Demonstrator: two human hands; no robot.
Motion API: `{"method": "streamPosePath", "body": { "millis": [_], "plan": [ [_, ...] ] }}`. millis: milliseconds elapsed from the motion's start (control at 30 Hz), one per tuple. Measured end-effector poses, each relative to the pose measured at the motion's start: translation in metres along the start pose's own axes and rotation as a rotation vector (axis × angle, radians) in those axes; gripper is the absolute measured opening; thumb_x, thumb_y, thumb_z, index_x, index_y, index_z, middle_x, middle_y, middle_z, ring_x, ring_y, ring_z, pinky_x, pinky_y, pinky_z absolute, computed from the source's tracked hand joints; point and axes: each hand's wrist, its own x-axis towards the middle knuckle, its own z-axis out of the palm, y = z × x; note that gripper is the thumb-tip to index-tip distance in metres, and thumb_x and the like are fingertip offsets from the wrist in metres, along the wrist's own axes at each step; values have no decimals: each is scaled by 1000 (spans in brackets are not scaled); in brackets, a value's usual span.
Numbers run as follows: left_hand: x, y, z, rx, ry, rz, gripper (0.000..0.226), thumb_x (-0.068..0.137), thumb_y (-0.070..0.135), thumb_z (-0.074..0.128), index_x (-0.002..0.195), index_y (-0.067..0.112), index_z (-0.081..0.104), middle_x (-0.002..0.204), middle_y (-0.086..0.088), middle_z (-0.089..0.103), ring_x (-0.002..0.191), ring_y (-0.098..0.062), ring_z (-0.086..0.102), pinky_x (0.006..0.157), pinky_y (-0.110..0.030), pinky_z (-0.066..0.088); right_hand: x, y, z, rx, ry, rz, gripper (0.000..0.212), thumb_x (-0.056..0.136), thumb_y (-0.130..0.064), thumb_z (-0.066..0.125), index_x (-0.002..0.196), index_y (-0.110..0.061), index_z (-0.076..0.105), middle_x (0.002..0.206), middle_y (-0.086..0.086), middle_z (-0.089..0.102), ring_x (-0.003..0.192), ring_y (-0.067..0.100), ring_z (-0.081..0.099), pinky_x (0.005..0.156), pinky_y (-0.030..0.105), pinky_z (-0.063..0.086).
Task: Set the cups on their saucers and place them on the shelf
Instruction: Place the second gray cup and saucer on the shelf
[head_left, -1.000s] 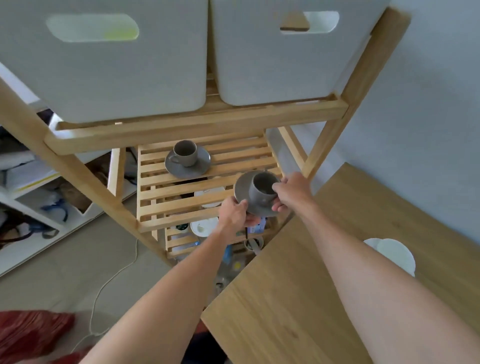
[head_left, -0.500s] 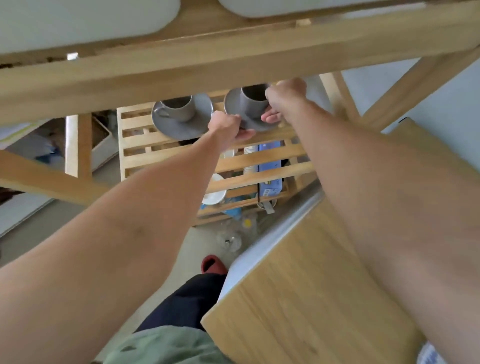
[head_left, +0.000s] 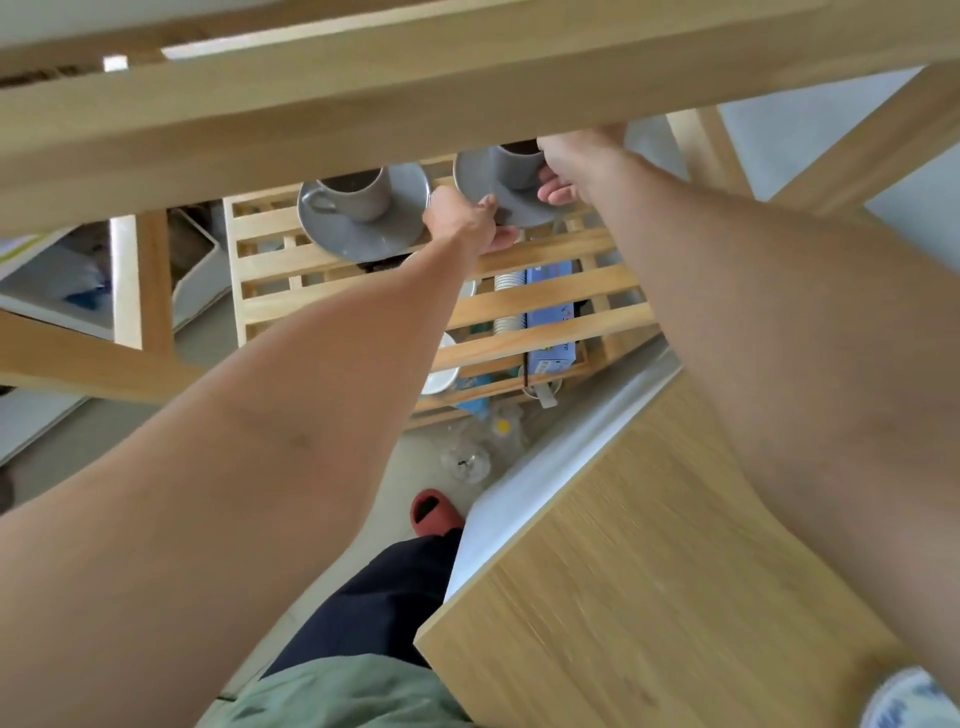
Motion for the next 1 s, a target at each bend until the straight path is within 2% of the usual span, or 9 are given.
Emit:
{"method": "streamPosePath", "body": {
  "millis": [67, 133, 267, 333, 400, 500, 600, 833, 1000],
  "plan": [
    [-3, 1, 0, 31, 29, 32, 19, 97, 18, 65, 92, 2, 55, 86, -16, 69, 61, -26, 77, 57, -33, 64, -2, -1, 1, 15, 7, 1, 34, 91, -27, 45, 111, -8, 64, 73, 6, 64, 36, 11, 58, 35, 16, 42],
    [-4, 0, -1, 42, 43, 60, 26, 96, 18, 66, 108, -2, 54, 101, -22, 68, 53, -27, 75, 44, -32, 60, -5, -1, 0, -8, 3, 3, 35, 91, -29, 45, 112, -8, 64, 74, 6, 64, 42, 13, 61, 36, 17, 43],
    [-14, 0, -5, 106, 46, 115, 31, 100, 23, 59, 117, -1, 49, 112, -23, 64, 51, -24, 74, 40, -26, 56, -23, -1, -9, -46, 12, 12, 46, 91, -35, 43, 122, -6, 59, 89, 12, 67, 57, 20, 70, 43, 23, 50],
    [-23, 2, -9, 123, 54, 161, 29, 101, 24, 55, 118, 2, 45, 117, -21, 61, 55, -21, 72, 41, -25, 56, -38, 0, -16, -36, 76, 12, 50, 92, -39, 43, 126, -5, 57, 102, 14, 67, 64, 25, 73, 45, 26, 53],
    [-39, 2, -13, 141, 53, 212, 30, 103, 25, 51, 122, 4, 43, 121, -19, 56, 63, -20, 68, 46, -25, 58, -58, 5, -24, -90, 149, -57, 46, 94, -35, 42, 125, -5, 59, 115, 14, 65, 86, 30, 73, 60, 32, 59],
    [-71, -3, -14, 179, 42, 288, 36, 103, 30, 45, 133, 9, 43, 123, -16, 54, 85, -28, 66, 71, -42, 63, -99, 18, -36, -375, 226, -243, 42, 99, -34, 41, 123, -4, 59, 127, 18, 61, 116, 36, 58, 91, 41, 48],
    [-111, -12, -6, 242, 14, 367, 36, 102, 34, 41, 134, 17, 44, 122, -10, 58, 104, -27, 59, 91, -42, 51, -145, 34, -49, -557, 284, -390, 41, 101, -32, 39, 128, -5, 54, 131, 18, 56, 123, 36, 51, 100, 46, 42],
    [-212, -50, 30, 400, -166, 508, 41, 101, 35, 40, 136, 15, 47, 122, -6, 59, 110, -24, 59, 92, -43, 49, -239, 96, -91, -507, 311, -439, 38, 103, -26, 38, 128, -2, 54, 133, 16, 56, 126, 34, 49, 104, 45, 38],
    [-278, -90, 65, 484, -299, 530, 38, 104, 32, 42, 136, 12, 47, 121, -9, 61, 104, -27, 58, 77, -37, 43, -288, 170, -138, -586, 408, -348, 45, 102, -30, 41, 137, -3, 48, 146, 20, 46, 133, 40, 42, 110, 48, 32]
  ]
}}
